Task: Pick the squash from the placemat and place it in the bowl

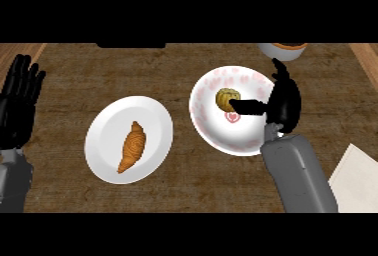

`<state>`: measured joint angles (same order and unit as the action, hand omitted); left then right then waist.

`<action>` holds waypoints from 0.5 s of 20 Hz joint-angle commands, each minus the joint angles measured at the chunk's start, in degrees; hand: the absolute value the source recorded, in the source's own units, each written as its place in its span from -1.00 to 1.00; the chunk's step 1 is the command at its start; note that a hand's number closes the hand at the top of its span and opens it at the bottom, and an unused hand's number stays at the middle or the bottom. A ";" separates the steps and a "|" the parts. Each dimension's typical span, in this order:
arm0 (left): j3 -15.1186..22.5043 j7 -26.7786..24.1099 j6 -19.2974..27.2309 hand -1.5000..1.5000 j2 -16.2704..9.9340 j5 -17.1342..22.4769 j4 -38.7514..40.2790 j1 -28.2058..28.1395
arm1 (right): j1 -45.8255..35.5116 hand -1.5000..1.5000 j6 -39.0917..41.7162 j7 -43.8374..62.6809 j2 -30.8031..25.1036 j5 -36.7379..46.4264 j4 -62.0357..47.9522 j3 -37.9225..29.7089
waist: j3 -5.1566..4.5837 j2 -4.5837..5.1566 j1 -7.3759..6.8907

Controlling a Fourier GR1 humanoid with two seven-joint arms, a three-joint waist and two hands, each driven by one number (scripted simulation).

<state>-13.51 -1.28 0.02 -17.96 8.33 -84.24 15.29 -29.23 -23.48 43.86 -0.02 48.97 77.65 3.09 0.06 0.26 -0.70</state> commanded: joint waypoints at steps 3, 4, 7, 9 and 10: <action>-0.80 3.45 -0.14 0.00 -1.01 1.10 -2.14 0.36 | 0.51 -1.00 -13.47 -3.82 0.02 2.83 1.88 -3.13 | -0.03 -0.28 0.55; -1.18 2.18 0.17 0.00 -1.48 0.21 -1.09 0.33 | 2.78 -1.00 -13.24 -5.73 -2.37 0.28 4.26 -5.41 | -0.03 -0.29 1.00; 0.74 0.75 2.84 0.00 1.84 -1.90 -2.36 -1.41 | 10.91 -1.00 -12.76 -4.09 -2.89 0.27 14.30 -4.97 | -0.05 -0.54 1.71; 0.97 -2.30 2.66 0.00 3.02 -2.35 -1.36 -3.19 | 13.49 -1.00 -11.23 -3.51 -5.41 -3.47 19.04 -8.36 | -0.07 -0.53 2.05; -0.93 0.79 -0.95 0.00 -0.51 0.45 -4.21 -4.98 | 17.28 -1.00 -13.21 -4.11 -4.01 -3.12 21.94 -7.71 | -0.05 -0.63 1.51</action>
<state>-13.31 -0.97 0.95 -16.95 7.62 -87.09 12.41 -19.06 -35.21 39.95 -3.11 47.87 90.75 -2.79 0.01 -0.21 0.59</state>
